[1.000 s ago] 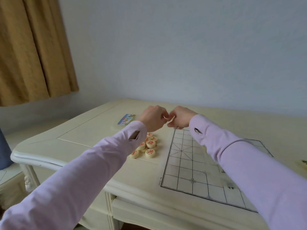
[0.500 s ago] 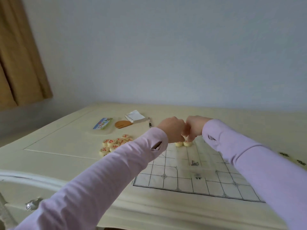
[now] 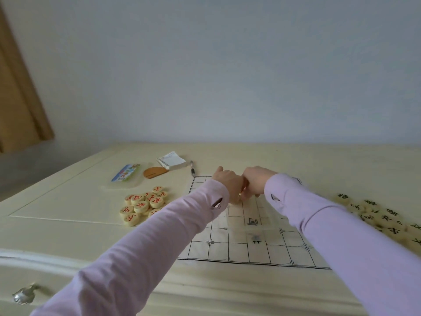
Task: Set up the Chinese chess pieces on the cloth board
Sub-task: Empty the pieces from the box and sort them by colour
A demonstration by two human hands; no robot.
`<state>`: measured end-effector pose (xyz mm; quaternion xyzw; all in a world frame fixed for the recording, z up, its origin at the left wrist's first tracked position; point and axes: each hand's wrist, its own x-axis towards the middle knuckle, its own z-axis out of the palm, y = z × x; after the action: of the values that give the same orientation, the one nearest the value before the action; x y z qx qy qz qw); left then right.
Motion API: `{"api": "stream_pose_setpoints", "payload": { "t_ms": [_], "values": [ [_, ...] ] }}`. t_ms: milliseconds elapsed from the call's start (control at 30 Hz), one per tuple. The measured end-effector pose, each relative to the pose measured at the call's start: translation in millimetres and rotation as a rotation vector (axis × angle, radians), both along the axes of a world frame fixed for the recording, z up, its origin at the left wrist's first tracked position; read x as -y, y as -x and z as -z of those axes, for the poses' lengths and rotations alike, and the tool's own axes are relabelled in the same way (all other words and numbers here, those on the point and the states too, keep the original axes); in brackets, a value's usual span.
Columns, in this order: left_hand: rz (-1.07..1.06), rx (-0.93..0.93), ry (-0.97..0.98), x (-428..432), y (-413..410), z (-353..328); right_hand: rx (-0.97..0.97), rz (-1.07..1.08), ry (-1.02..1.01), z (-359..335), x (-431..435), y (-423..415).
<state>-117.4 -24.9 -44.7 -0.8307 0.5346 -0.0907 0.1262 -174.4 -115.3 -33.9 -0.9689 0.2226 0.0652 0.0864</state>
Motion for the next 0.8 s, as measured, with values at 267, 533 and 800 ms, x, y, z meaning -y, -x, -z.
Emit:
{"api": "stream_pose_setpoints", "payload": {
  "t_ms": [267, 533, 800],
  "values": [
    [0.035, -0.101, -0.014, -0.3, -2.0, 0.4, 0.029, 0.025, 0.155, 6.3, -5.9, -0.7],
    [-0.04, -0.255, 0.318, -31.7, -16.2, -23.6, 0.039, 0.058, 0.207, 7.2, -12.8, -1.0],
    [-0.269, -0.282, 0.406, -96.4, -61.4, -27.7, 0.207, 0.068, 0.114, -20.9, -32.7, -5.3]
  ]
}}
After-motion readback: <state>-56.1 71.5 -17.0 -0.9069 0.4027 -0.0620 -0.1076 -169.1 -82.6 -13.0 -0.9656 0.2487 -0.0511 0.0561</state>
